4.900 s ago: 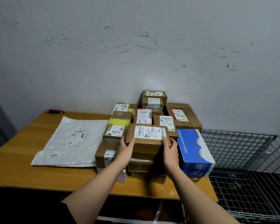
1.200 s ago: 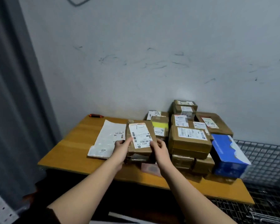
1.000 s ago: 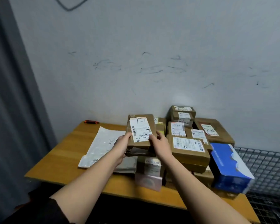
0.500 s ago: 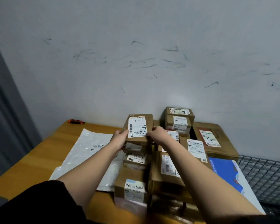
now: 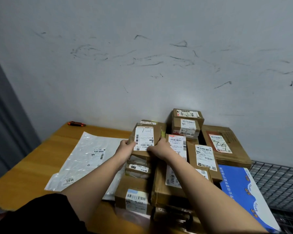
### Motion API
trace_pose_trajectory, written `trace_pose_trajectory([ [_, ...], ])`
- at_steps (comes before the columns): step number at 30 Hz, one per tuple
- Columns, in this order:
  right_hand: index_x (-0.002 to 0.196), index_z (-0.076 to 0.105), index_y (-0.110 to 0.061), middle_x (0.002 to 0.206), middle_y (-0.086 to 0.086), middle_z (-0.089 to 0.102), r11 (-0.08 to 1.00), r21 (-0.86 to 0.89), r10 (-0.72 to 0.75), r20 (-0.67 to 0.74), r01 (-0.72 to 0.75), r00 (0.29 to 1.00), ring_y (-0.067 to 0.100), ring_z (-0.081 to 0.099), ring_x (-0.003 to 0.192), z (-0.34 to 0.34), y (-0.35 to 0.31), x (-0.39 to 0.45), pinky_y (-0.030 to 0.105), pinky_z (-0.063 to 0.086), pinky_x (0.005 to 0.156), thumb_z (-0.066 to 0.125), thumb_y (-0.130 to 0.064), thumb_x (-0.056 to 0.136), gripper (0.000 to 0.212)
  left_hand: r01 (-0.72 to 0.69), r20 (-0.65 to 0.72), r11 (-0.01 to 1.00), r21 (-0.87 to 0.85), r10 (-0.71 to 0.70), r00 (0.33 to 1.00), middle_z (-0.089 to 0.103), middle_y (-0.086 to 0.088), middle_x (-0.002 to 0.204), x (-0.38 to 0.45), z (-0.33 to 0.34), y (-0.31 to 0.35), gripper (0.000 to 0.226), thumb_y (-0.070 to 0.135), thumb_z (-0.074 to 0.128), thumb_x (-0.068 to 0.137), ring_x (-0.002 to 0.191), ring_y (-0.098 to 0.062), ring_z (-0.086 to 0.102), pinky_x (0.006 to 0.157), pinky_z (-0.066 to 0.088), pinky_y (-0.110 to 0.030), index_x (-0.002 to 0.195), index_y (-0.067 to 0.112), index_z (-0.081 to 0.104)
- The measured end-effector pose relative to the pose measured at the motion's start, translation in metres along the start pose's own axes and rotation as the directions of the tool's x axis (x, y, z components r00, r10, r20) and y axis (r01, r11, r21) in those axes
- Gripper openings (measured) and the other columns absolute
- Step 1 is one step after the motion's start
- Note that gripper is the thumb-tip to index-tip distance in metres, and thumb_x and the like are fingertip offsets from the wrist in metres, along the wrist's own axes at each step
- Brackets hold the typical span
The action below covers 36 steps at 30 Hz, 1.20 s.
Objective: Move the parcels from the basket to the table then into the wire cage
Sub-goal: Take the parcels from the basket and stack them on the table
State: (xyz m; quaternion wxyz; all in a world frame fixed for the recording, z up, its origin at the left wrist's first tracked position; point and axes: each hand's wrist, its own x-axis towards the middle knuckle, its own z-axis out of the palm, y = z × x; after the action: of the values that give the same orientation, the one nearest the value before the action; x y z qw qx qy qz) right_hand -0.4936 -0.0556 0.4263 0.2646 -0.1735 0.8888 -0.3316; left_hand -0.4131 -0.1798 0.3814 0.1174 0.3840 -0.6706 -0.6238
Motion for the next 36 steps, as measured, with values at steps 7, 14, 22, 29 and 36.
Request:
trace_pose_trajectory([
  [7,0.15,0.011,-0.004,0.152,0.019,0.024,1.0,-0.019,0.018,-0.016,-0.019,1.0,0.034,0.036,0.136,0.0,0.001,-0.004,0.038,0.033,0.108,0.064,-0.033,0.09,0.086,0.03,0.045,0.999,0.029,-0.031,0.999,0.059,-0.009,0.119,-0.001,0.002,0.007,0.037,0.03,0.05,0.093,0.104,-0.024,0.06,0.087,0.05,-0.036,0.124,0.014,0.039],
  [14,0.151,0.014,-0.005,0.151,0.019,0.027,0.993,-0.102,-0.081,-0.177,0.064,0.981,0.037,0.035,0.135,-0.005,-0.004,-0.014,0.042,0.033,0.109,0.06,-0.035,0.091,0.081,-0.019,-0.059,0.998,0.066,0.023,0.998,0.057,-0.008,0.12,-0.006,-0.009,0.014,0.055,0.036,0.055,0.085,0.099,-0.024,0.055,0.072,0.038,-0.028,0.131,0.011,0.042],
  [22,0.11,0.063,-0.019,0.112,0.004,0.066,0.888,-0.193,-0.459,-0.395,0.417,0.796,0.025,0.061,0.103,0.009,-0.056,-0.059,0.031,0.043,0.076,0.048,-0.031,0.093,0.026,-0.162,-0.313,0.878,0.45,0.325,0.892,0.068,0.002,0.105,-0.048,-0.082,0.02,0.02,0.036,0.045,0.093,0.091,-0.026,0.064,0.074,0.049,-0.033,0.104,0.023,0.054],
  [29,0.098,0.062,-0.016,0.097,0.009,0.067,0.81,-0.304,-0.571,-0.214,0.501,0.793,0.033,0.062,0.092,0.122,-0.109,-0.137,0.031,0.036,0.065,0.045,-0.028,0.093,0.021,0.02,-0.376,0.627,0.779,0.442,0.814,0.066,-0.007,0.1,-0.139,-0.215,-0.02,0.017,0.032,0.043,0.092,0.095,-0.031,0.06,0.066,0.039,-0.03,0.086,0.02,0.052],
  [36,0.1,0.062,-0.014,0.106,0.008,0.065,0.742,-0.347,-0.605,0.019,0.573,0.796,0.031,0.061,0.098,0.288,-0.093,-0.214,0.033,0.044,0.071,0.045,-0.027,0.091,0.023,0.216,-0.387,0.451,0.866,0.33,0.861,0.062,-0.009,0.102,-0.242,-0.327,-0.143,0.025,0.035,0.037,0.097,0.091,-0.032,0.061,0.067,0.04,-0.033,0.098,0.014,0.051],
])
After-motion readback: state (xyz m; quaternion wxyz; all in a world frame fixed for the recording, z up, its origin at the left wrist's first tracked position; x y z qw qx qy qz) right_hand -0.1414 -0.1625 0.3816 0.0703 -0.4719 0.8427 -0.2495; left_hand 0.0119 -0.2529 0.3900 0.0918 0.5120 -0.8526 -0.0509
